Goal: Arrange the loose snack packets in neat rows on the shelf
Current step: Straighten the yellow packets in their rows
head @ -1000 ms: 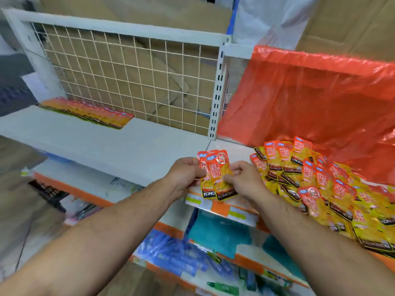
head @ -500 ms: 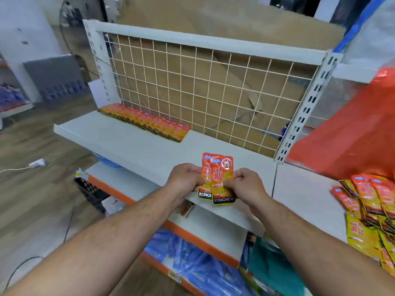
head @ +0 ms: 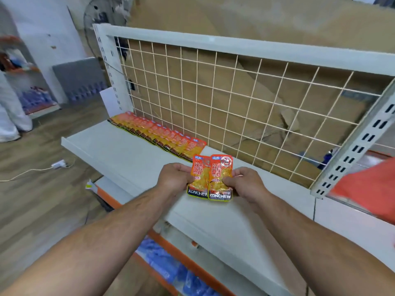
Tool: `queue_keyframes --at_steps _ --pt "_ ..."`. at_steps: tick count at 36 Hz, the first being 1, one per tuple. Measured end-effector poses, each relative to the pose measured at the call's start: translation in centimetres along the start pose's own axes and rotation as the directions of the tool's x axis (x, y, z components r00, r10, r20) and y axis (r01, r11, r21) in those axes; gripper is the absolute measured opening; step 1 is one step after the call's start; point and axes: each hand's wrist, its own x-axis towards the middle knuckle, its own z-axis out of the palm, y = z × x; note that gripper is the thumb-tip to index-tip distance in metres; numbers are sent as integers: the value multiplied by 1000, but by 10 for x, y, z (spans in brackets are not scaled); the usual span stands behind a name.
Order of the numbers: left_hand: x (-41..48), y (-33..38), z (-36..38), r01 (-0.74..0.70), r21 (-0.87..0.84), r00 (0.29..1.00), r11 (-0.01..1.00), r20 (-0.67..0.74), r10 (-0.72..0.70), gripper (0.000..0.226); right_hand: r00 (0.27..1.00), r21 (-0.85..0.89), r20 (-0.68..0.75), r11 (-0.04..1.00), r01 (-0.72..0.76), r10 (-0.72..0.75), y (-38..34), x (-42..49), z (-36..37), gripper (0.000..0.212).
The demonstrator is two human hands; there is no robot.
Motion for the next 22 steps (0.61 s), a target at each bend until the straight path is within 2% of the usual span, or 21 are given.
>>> queue_keyframes --at_steps 7,15,19,22 --pt "49 4 0 -22 85 1000 996 15 21 18 1000 14 -22 1000 -19 19 -8 31 8 22" --pt "117 10 -1 -84 239 994 967 86 66 23 988 70 -129 995 -76 85 -15 64 25 25" --pt "151 19 -1 -167 336 983 927 132 129 20 977 92 -173 990 -108 123 -19 79 33 28" --pt "171 26 -1 -256 470 966 845 167 199 22 969 106 -205 988 -116 136 -23 86 40 25"
